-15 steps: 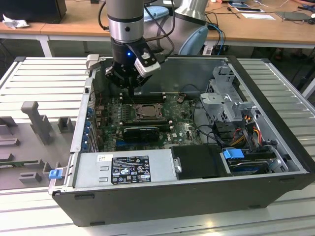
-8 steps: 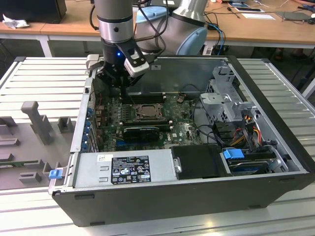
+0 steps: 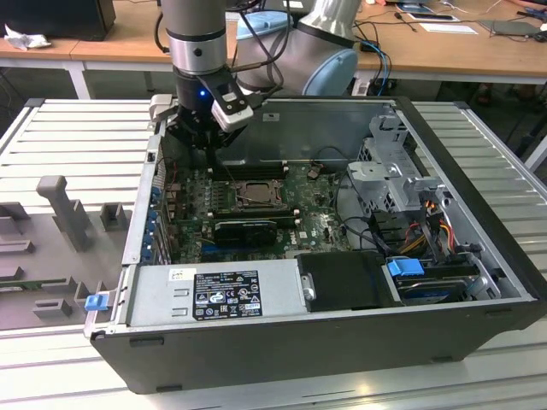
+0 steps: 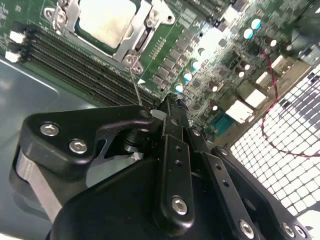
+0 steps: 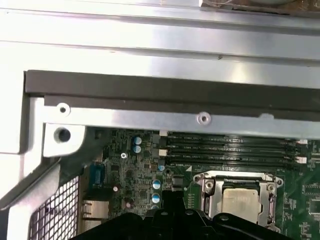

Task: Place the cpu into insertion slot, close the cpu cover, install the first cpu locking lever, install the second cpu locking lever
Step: 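Install the first cpu locking lever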

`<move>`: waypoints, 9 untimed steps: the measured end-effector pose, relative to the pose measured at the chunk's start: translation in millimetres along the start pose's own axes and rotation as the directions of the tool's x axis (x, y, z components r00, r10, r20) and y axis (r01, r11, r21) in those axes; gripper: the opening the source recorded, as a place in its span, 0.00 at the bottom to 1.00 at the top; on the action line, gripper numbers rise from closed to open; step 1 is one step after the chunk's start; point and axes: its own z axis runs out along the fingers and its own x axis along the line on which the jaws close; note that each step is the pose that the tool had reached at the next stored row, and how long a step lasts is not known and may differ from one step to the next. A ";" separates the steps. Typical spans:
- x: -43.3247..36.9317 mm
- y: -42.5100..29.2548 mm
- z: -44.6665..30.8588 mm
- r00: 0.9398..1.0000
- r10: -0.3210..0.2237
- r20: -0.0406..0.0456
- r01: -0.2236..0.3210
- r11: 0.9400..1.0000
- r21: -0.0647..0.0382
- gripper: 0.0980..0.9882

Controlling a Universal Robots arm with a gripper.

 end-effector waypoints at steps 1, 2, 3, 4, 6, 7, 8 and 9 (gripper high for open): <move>0.5 1.5 0.6 1.000 0.000 0.000 0.000 1.000 0.000 0.01; 0.5 2.3 0.8 1.000 0.000 0.000 0.000 1.000 0.000 0.01; 0.4 3.8 1.0 1.000 0.000 0.000 0.000 1.000 0.000 0.01; 0.4 5.0 1.1 1.000 0.000 0.000 0.000 1.000 0.000 0.01; 0.1 7.4 1.3 1.000 0.000 0.000 0.000 1.000 0.000 0.01; -0.8 8.3 1.4 1.000 0.000 0.000 0.000 1.000 0.000 0.01; -2.0 8.7 1.5 1.000 0.000 0.000 0.000 1.000 0.000 0.01; -3.7 9.1 1.6 1.000 0.000 0.000 0.000 1.000 0.000 0.01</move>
